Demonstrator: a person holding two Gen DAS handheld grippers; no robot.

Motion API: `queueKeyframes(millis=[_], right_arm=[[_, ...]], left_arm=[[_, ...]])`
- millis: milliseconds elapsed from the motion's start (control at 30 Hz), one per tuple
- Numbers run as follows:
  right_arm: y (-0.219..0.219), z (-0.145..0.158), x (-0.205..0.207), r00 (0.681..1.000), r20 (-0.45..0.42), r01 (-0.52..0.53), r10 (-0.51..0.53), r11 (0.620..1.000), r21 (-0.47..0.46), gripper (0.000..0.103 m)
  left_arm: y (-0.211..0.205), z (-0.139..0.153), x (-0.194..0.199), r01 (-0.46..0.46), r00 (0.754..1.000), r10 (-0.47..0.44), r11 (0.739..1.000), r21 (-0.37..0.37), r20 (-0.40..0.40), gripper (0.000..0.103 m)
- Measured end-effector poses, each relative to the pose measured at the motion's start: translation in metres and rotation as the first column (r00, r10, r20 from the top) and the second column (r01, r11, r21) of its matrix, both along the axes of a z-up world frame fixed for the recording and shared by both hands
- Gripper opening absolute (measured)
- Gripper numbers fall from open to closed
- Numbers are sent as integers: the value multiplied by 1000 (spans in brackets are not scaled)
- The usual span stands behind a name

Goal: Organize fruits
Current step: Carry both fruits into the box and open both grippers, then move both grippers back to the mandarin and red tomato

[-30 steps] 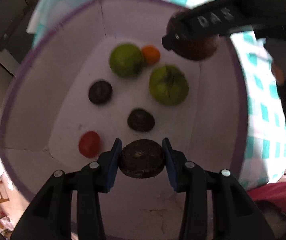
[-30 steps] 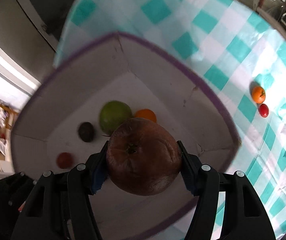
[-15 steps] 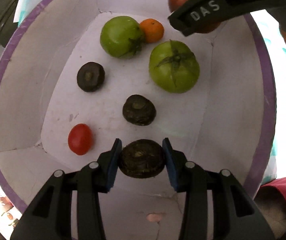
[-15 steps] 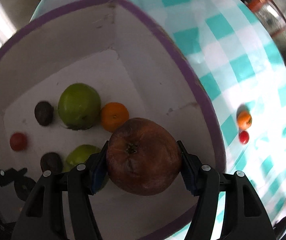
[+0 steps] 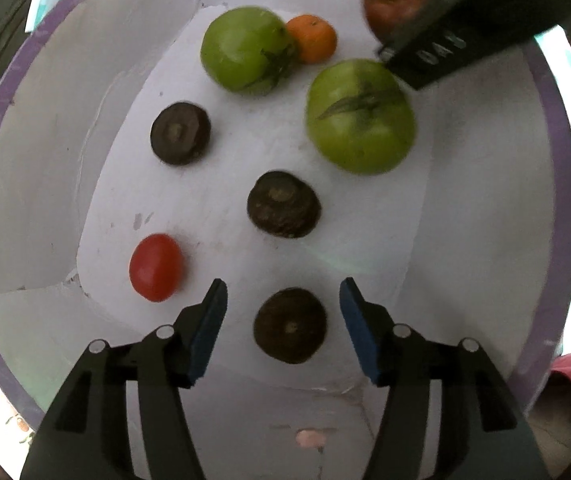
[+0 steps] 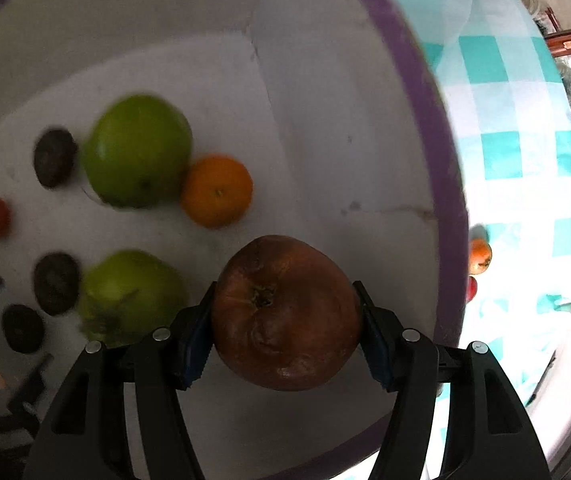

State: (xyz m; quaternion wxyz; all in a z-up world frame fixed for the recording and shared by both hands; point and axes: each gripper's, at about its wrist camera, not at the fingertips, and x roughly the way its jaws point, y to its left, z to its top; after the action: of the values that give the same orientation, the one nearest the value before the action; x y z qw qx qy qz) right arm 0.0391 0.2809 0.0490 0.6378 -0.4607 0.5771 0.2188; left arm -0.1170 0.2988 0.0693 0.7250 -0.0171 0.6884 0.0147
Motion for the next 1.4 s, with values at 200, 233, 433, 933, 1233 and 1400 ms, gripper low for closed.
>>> queueKeyframes(millis=[200,233,433,933,1233,1400], right_arm=[[-4,2,-9,999,35,-26,27,1000,-9,72],[-5,6,-12,998,51,-29,29,1000,-2,75],[-16,46,-22,991,134,-16,3,995,98,80],[-117,159,-92,911,142,188,-388,694,695,88],[-213,123,-111,799,18,364,-601,508,781,88],[-236,89,-83,742,-27,473,-670,494,730,88]], left_arm=[[-5,5,4,-16,1000,16,1000,7,8,63],[-6,7,7,-22,1000,22,1000,11,15,65],[0,16,-2,-44,995,44,999,1,89,75],[-15,99,-39,23,895,-25,1000,9,446,96],[-24,112,-54,-55,828,-40,987,152,559,101],[-28,120,-33,-87,808,-1,989,121,589,101]])
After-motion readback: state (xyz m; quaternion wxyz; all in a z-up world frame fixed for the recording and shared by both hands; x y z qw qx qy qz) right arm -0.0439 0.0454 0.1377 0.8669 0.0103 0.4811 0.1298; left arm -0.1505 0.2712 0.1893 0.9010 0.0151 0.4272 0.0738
